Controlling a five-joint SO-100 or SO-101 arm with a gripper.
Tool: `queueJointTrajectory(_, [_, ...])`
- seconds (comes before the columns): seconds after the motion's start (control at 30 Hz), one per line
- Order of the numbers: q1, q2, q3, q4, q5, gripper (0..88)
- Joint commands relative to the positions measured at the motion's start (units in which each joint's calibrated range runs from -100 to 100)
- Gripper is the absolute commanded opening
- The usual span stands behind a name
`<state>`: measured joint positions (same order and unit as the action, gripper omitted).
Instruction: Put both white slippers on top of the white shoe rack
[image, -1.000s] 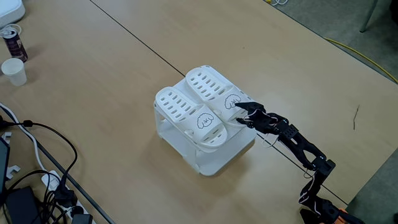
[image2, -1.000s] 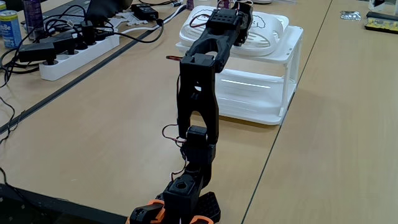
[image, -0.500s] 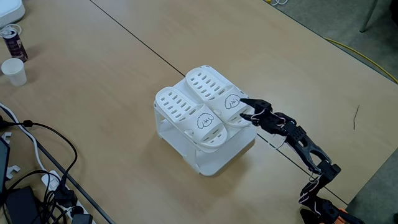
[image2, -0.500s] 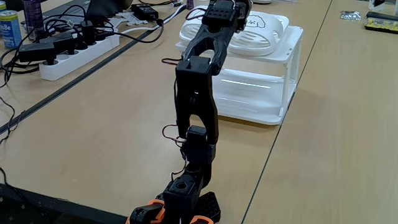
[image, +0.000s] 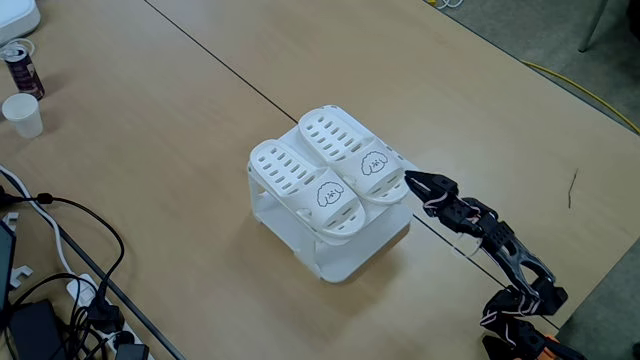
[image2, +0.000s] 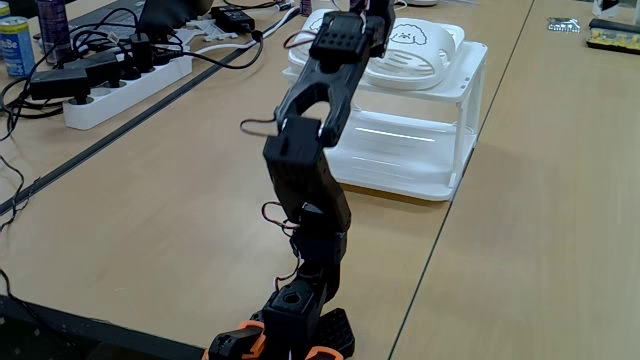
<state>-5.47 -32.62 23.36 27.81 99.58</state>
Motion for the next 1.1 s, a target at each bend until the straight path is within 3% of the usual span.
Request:
queueJointTrajectory(0.0, [0.29, -9.07, 11.6, -19.18, 0.42, 0.7])
queueJointTrajectory(0.17, [-0.04, -15.3, 34.69, -57.49, 0.42, 0.7])
queueJointTrajectory(0.4, [0.21, -32.3, 57.42, -85.79, 0.42, 0.7])
queueJointTrajectory(0.53, [0.45, -47.36, 68.43, -94.33, 0.42, 0.7])
queueJointTrajectory(0.7, [-0.12, -60.9, 76.64, -97.01, 0.42, 0.7])
queueJointTrajectory(0.83, [-0.21, -63.76, 76.46, -98.82, 0.42, 0.7])
queueJointTrajectory(1.07, [-0.29, -66.37, 76.28, -114.61, 0.42, 0.7])
